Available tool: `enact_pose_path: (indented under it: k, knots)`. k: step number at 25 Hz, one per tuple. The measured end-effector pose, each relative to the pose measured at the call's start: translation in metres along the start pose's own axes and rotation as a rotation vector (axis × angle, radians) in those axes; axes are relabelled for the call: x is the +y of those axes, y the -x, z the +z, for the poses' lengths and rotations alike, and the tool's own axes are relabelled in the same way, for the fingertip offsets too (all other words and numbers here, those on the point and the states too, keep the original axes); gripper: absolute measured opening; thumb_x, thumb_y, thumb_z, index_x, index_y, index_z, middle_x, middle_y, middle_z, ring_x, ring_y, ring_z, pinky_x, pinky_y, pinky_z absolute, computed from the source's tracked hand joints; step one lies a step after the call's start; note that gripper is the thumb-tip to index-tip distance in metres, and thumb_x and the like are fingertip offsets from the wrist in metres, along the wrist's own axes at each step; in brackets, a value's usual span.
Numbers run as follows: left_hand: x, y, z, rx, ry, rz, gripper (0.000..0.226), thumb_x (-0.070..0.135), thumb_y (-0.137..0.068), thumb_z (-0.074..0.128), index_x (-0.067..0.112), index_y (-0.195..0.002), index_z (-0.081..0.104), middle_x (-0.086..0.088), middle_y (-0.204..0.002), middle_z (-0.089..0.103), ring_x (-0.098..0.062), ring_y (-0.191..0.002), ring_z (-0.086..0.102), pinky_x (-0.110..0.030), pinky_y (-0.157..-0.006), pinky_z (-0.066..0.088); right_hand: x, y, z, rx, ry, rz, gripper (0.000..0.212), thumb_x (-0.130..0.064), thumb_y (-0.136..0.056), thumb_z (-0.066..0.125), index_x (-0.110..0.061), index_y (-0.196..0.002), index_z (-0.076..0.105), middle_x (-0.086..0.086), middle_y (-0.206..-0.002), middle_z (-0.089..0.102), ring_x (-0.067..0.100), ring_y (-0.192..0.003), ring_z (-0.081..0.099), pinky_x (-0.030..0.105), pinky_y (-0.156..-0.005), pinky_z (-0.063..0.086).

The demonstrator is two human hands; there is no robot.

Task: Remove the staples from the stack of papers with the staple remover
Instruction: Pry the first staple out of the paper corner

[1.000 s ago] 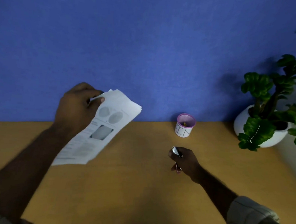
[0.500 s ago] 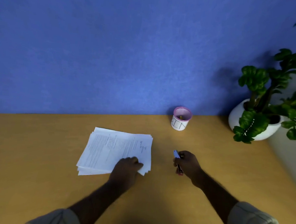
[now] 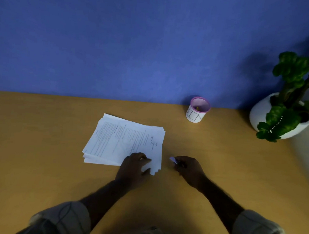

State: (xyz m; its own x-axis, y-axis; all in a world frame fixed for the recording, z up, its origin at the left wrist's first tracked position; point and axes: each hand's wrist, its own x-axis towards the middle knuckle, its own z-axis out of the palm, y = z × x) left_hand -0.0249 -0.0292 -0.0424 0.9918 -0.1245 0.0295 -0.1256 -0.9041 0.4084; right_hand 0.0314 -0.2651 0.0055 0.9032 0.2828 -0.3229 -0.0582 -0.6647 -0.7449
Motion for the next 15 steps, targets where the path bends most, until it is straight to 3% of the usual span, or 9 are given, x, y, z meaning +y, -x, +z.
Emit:
enact_pose_path:
  k: [2,4,7,9,13,15]
  knots:
    - [0.004,-0.007,0.006,0.031,-0.007,-0.038,0.047,0.039,-0.091,0.065,0.024,-0.136,0.059,0.001,-0.143,0.055,-0.02,-0.135,0.046,-0.04,-0.114,0.036,-0.001,-0.002,0.009,-0.065,0.182,-0.07,0.01,-0.032,-0.093,0.061,-0.029,-0.098,0.069,-0.02,-0.082,0.059,-0.002,-0.075,0.056,0.016,-0.066,0.039]
    - [0.006,-0.012,0.014,-0.019,-0.039,-0.029,0.054,0.042,-0.093,0.063,0.029,-0.144,0.049,0.002,-0.158,0.038,-0.023,-0.148,0.029,-0.043,-0.12,0.02,0.0,-0.005,0.018,-0.099,0.316,-0.138,0.016,-0.036,-0.095,0.056,-0.031,-0.106,0.067,-0.017,-0.092,0.058,0.004,-0.087,0.055,0.019,-0.073,0.041]
    - [0.002,-0.012,0.026,-0.139,-0.063,-0.007,0.064,0.047,-0.095,0.057,0.036,-0.153,0.032,0.004,-0.167,0.011,-0.025,-0.155,0.005,-0.042,-0.118,0.002,0.002,-0.007,0.028,-0.079,0.419,-0.227,0.022,-0.038,-0.096,0.05,-0.031,-0.112,0.064,-0.01,-0.105,0.064,0.011,-0.096,0.056,0.029,-0.084,0.047]
    - [-0.005,-0.009,0.031,-0.134,-0.082,0.027,0.065,0.051,-0.095,0.053,0.037,-0.154,0.029,0.003,-0.168,0.01,-0.026,-0.154,0.006,-0.044,-0.118,0.005,0.004,-0.008,0.031,-0.048,0.458,-0.28,0.023,-0.039,-0.097,0.049,-0.03,-0.112,0.064,-0.007,-0.108,0.067,0.013,-0.098,0.058,0.03,-0.084,0.047]
    - [-0.014,-0.013,0.029,-0.08,-0.144,0.11,0.066,0.064,-0.091,0.046,0.033,-0.149,0.039,-0.003,-0.161,0.033,-0.03,-0.147,0.032,-0.05,-0.117,0.028,0.007,-0.011,0.037,-0.028,0.544,-0.332,0.027,-0.037,-0.097,0.048,-0.031,-0.119,0.062,-0.006,-0.113,0.066,0.015,-0.104,0.056,0.033,-0.09,0.042]
    - [-0.019,-0.016,0.029,-0.073,-0.181,0.132,0.072,0.068,-0.09,0.043,0.03,-0.152,0.037,-0.005,-0.161,0.033,-0.03,-0.147,0.032,-0.052,-0.118,0.031,0.006,-0.012,0.04,-0.014,0.587,-0.358,0.029,-0.033,-0.096,0.049,-0.031,-0.122,0.061,-0.006,-0.114,0.066,0.016,-0.105,0.054,0.033,-0.089,0.04]
